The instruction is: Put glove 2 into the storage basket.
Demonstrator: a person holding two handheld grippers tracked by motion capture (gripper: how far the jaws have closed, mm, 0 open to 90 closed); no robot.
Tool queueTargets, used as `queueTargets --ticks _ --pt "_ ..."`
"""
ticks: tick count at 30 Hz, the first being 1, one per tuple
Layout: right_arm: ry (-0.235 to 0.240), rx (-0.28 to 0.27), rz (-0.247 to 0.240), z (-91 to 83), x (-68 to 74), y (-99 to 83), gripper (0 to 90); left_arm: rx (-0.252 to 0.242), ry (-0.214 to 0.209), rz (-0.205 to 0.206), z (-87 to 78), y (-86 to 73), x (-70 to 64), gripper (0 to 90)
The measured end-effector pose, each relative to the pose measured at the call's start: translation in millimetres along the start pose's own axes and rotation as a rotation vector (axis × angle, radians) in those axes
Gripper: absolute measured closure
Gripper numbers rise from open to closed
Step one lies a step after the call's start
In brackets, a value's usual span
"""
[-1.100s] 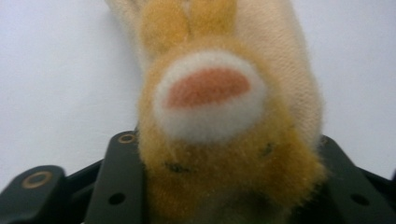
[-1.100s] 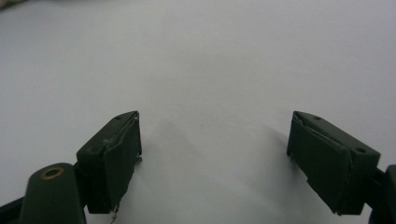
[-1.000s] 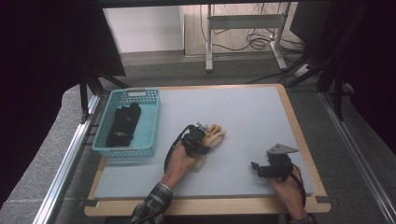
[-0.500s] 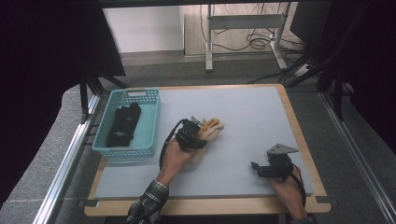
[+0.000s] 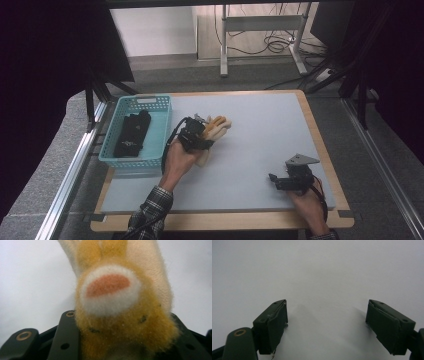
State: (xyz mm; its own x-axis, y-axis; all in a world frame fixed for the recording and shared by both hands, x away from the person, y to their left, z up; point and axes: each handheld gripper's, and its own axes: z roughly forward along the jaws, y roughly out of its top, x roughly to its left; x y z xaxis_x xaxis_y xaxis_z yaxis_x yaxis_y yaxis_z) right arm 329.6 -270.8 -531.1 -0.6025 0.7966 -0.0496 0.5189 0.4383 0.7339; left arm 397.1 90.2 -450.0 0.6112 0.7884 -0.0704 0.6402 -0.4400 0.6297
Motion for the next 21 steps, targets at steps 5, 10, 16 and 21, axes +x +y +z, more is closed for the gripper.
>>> queueTargets --ticks 5,10,16,21 --pt "0.000 0.000 0.000 0.0 0.0 0.0 17.1 -0.021 0.017 -0.013 -14.1 1.9 10.8 56.9" --pt "0.000 0.000 0.000 0.0 0.0 0.0 17.1 -0.029 0.043 -0.029 -27.8 3.2 21.9 56.9" --pt "0.000 0.000 0.000 0.0 0.0 0.0 17.1 -0.030 0.071 -0.054 -40.7 4.1 36.3 56.8" --pt "0.000 0.000 0.000 0.1 0.0 0.0 17.1 -0.030 0.104 -0.074 -51.8 2.6 49.9 56.8"
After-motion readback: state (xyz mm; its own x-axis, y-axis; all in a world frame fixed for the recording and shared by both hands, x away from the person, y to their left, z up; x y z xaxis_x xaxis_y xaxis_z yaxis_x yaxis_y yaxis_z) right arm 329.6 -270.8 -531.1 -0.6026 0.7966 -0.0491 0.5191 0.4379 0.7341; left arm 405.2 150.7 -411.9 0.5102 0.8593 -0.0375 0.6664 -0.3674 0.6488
